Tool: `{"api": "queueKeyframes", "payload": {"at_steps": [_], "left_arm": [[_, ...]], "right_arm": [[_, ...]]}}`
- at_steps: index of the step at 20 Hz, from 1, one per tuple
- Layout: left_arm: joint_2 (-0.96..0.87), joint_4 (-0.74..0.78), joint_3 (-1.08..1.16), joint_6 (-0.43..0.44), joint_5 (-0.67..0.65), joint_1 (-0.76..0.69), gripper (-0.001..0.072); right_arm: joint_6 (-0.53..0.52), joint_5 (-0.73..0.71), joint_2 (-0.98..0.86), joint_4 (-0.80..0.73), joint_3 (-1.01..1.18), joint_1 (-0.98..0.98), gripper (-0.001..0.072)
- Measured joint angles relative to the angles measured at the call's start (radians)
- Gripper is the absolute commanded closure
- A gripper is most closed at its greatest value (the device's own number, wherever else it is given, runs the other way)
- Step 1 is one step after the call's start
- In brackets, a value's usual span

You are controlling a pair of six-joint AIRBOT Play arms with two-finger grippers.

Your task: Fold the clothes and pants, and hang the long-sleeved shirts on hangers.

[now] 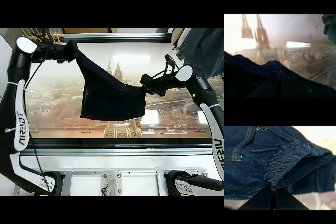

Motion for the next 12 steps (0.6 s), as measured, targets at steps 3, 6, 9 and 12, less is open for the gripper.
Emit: {"api": "queueKeyframes", "payload": {"at_steps": [3,6,9,12], "left_arm": [[-0.033,0.024,0.021,-0.009,-0.066,0.008,0.0701],[0.004,0.098,-0.082,-0.014,-0.088,0.0,0.07],[0.073,0.147,-0.297,-0.016,-0.034,-0.017,0.07],[0.126,0.171,-0.528,-0.019,0.07,-0.042,0.07]], "right_arm": [[-0.053,-0.008,-0.008,-0.016,-0.001,-0.03,0.0687],[-0.079,0.026,0.011,-0.111,-0.039,-0.022,0.0687],[-0.093,0.031,0.023,-0.184,-0.129,0.002,0.0687],[-0.092,-0.008,0.027,-0.224,-0.243,0.029,0.0687]]}}
